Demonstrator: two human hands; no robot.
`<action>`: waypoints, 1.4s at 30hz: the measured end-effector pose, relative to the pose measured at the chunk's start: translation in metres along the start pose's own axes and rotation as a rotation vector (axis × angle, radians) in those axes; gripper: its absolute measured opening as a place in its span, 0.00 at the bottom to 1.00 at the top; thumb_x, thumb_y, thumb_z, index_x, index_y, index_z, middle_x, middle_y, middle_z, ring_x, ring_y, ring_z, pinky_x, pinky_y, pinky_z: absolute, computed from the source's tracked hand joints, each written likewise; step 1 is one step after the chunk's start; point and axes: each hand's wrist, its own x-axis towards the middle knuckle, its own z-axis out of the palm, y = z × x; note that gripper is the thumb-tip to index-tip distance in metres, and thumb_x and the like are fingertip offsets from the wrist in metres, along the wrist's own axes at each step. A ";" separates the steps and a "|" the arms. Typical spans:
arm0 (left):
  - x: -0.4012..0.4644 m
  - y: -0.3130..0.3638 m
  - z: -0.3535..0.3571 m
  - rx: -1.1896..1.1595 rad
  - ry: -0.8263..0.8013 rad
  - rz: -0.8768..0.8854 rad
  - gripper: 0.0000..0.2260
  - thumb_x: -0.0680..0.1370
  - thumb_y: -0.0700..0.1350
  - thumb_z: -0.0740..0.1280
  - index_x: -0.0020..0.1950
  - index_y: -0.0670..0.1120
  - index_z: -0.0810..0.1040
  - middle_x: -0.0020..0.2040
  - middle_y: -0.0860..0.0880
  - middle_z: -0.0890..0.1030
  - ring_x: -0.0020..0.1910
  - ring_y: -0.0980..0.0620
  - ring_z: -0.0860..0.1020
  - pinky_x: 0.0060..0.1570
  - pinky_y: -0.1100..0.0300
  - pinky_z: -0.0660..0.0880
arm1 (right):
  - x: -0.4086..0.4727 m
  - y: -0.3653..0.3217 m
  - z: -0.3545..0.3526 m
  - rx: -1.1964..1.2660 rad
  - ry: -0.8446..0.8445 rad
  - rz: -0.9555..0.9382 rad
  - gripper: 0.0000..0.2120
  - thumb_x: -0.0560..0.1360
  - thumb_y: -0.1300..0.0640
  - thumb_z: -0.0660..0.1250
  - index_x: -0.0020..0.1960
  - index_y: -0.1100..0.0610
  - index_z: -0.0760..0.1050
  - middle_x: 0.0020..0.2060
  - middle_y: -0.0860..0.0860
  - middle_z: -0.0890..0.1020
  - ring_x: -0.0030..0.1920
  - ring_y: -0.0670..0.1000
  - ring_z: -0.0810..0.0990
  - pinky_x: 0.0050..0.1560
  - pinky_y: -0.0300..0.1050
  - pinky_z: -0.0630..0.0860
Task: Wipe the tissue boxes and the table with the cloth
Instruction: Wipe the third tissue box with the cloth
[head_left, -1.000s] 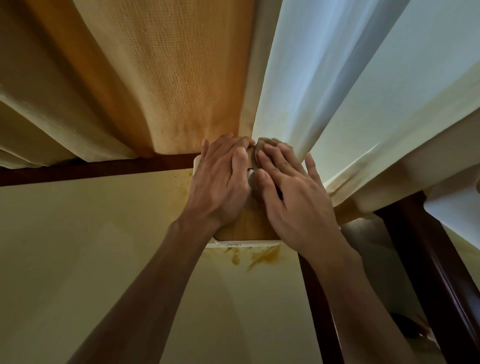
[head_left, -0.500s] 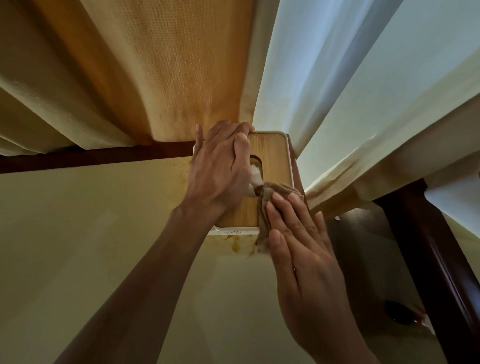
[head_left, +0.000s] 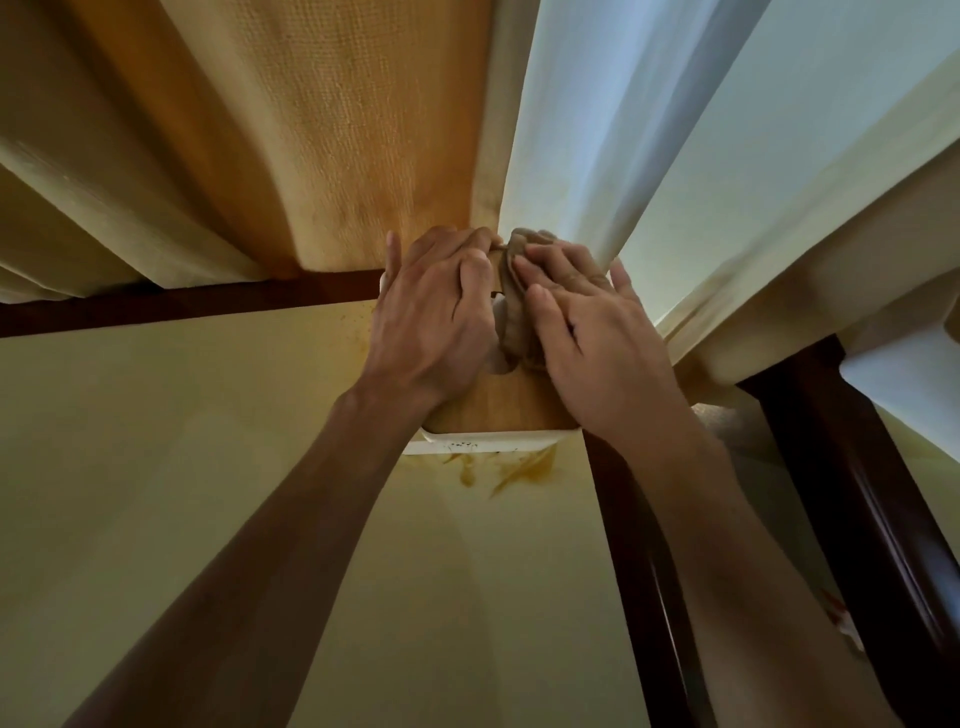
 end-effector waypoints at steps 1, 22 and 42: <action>0.000 0.000 0.000 0.002 0.006 -0.001 0.24 0.82 0.48 0.45 0.67 0.46 0.77 0.64 0.53 0.78 0.69 0.56 0.70 0.79 0.44 0.48 | -0.004 0.000 0.000 -0.010 -0.002 -0.010 0.24 0.86 0.47 0.46 0.77 0.50 0.69 0.78 0.46 0.68 0.81 0.45 0.56 0.82 0.57 0.49; -0.003 0.004 -0.003 -0.010 0.001 -0.022 0.24 0.81 0.48 0.45 0.67 0.47 0.77 0.65 0.56 0.76 0.71 0.58 0.68 0.79 0.45 0.44 | -0.045 -0.011 0.014 0.100 0.111 0.024 0.21 0.87 0.49 0.48 0.76 0.51 0.68 0.77 0.45 0.68 0.81 0.42 0.54 0.82 0.54 0.51; -0.002 0.001 0.002 -0.053 0.023 -0.042 0.24 0.82 0.49 0.44 0.67 0.49 0.77 0.65 0.55 0.77 0.70 0.58 0.68 0.80 0.51 0.45 | -0.127 -0.037 0.025 0.122 0.269 0.072 0.19 0.85 0.53 0.52 0.75 0.52 0.69 0.75 0.46 0.70 0.80 0.43 0.60 0.76 0.57 0.67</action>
